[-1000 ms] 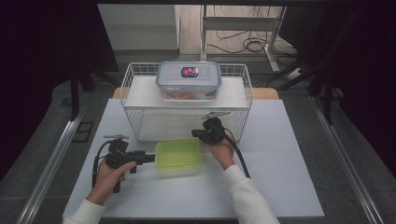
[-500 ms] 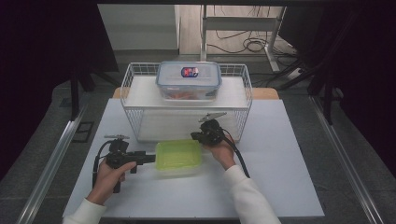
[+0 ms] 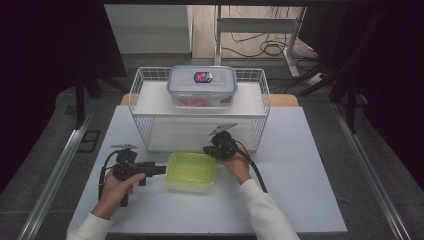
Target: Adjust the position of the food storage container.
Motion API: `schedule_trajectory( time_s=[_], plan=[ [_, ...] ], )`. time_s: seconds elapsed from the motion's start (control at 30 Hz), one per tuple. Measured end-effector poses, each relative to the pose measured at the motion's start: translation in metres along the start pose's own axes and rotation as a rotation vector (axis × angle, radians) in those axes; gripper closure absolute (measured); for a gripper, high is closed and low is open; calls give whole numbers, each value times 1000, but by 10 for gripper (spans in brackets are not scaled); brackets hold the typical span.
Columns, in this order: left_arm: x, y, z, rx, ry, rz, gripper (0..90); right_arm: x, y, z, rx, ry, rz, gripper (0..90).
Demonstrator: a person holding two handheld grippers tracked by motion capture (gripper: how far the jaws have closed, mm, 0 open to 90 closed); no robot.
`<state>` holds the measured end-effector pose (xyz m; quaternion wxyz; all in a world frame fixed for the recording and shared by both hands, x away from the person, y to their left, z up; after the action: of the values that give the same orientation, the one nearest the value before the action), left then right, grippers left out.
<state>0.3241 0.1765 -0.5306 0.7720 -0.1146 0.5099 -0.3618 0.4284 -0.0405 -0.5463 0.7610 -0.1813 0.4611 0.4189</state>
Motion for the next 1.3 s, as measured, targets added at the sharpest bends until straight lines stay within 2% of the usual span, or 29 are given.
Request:
schedule_trajectory(
  time_s=[0.37,0.4,0.5,0.6,0.7,0.8,1.07,1.2,1.3],
  plan=[
    [-1,0,0,3,-6,1,312,-8,3,-8,7,-6,7,890],
    [0,0,1,4,-5,2,312,-12,4,-3,-5,-34,-11,889],
    [0,0,0,6,0,3,312,-12,6,2,-10,-56,-8,890],
    [0,-1,0,9,-1,1,312,-5,11,14,-9,-54,1,890],
    [-1,-1,0,7,-5,0,313,1,16,19,-20,-51,1,890],
    [-1,0,0,9,-3,0,313,11,23,25,-46,-28,-7,890],
    [-1,0,0,10,-3,2,313,22,32,35,-100,5,-18,890],
    [-4,2,0,5,-10,0,314,29,41,41,-141,23,-9,890],
    [-5,3,1,1,-15,0,314,32,45,42,-148,28,2,890]
  ],
)
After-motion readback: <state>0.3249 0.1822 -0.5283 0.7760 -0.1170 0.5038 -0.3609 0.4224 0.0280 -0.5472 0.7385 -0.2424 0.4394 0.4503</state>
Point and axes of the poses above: each handheld gripper's, and its own axes: x roughly forward along the jaws, z roughly out of its top, y roughly to its left, the point moved 7 cm from there along x, roughly forward along the jaws, and after that the axes turned 13 degrees about y, right-handed, at the moved point
